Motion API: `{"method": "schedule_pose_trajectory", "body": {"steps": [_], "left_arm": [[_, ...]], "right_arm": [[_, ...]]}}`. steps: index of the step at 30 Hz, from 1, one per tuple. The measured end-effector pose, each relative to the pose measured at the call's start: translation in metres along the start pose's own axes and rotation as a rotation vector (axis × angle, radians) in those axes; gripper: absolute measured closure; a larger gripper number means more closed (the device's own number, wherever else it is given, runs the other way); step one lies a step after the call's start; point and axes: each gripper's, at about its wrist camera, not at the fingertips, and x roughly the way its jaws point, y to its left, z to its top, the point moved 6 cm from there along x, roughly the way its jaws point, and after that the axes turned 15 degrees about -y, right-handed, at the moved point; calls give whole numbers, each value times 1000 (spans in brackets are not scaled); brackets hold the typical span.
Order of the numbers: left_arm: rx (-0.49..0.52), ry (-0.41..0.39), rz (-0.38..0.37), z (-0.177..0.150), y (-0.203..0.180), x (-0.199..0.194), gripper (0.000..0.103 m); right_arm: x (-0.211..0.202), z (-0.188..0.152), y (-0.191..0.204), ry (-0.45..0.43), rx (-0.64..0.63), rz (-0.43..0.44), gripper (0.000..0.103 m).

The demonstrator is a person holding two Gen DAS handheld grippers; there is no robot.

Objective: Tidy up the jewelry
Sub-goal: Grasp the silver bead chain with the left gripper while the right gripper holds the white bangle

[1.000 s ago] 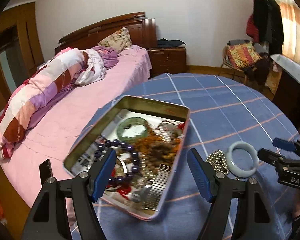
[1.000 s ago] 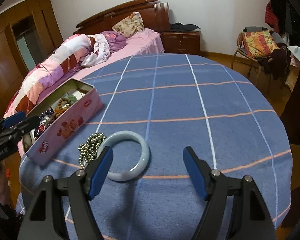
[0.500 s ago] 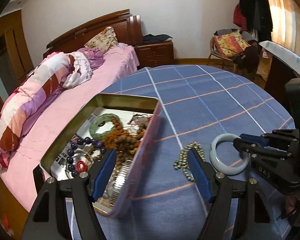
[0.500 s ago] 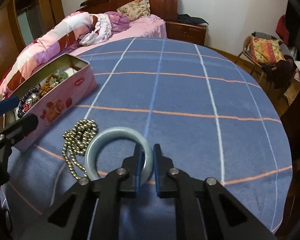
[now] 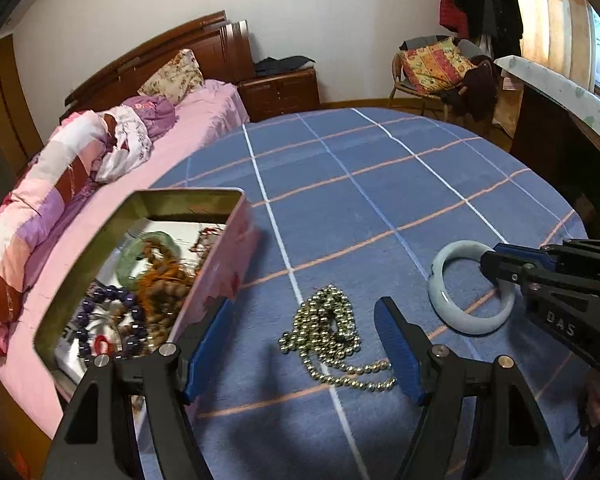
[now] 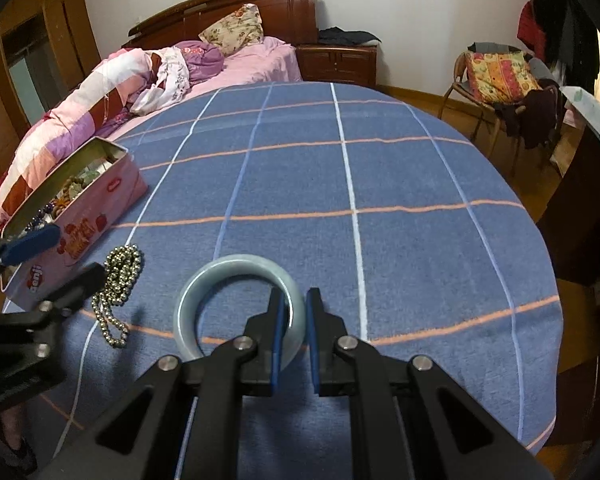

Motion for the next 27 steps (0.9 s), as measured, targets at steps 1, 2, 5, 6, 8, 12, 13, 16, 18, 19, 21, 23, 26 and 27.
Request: {"method": "schedule_pose_trajectory", "body": {"steps": [1, 2, 5, 6, 8, 12, 13, 16, 18, 19, 21, 23, 26, 27], "left_arm": [[-7, 11, -9, -1, -1, 4, 33], [-10, 25, -14, -3, -2, 8, 37], [-32, 61, -45, -9, -6, 16, 48], [-37, 74, -48, -11, -6, 19, 49], [-49, 95, -48, -16, -5, 23, 49], [-95, 109, -73, -18, -3, 25, 49], [-104, 108, -83, -19, -1, 25, 55], [-106, 94, -91, -18, -2, 23, 79], [-106, 90, -95, -19, -2, 22, 84], [-108, 89, -95, -19, -2, 21, 85], [-109, 86, -93, -19, -2, 20, 86], [-106, 82, -92, -17, 0, 20, 88], [-102, 78, -89, -17, 1, 19, 89], [-103, 76, -88, -17, 1, 18, 89]], "right_arm": [[0, 0, -1, 3, 6, 4, 90], [2, 0, 0, 5, 8, 6, 90], [2, 0, 0, 7, 12, 11, 90], [2, -1, 0, 7, 13, 12, 90], [2, -1, 0, 8, 13, 15, 90], [3, -1, 1, 10, 5, 16, 90], [3, -2, 1, 10, 2, 17, 90], [3, -2, 4, 10, -4, 24, 90], [3, -2, 5, 9, -10, 28, 90], [2, -2, 5, 7, -11, 30, 90], [1, -2, 6, 4, -11, 35, 90], [1, -2, 5, 3, -11, 35, 90], [1, -2, 5, 0, -12, 37, 90], [1, -2, 5, -1, -11, 38, 90]]}}
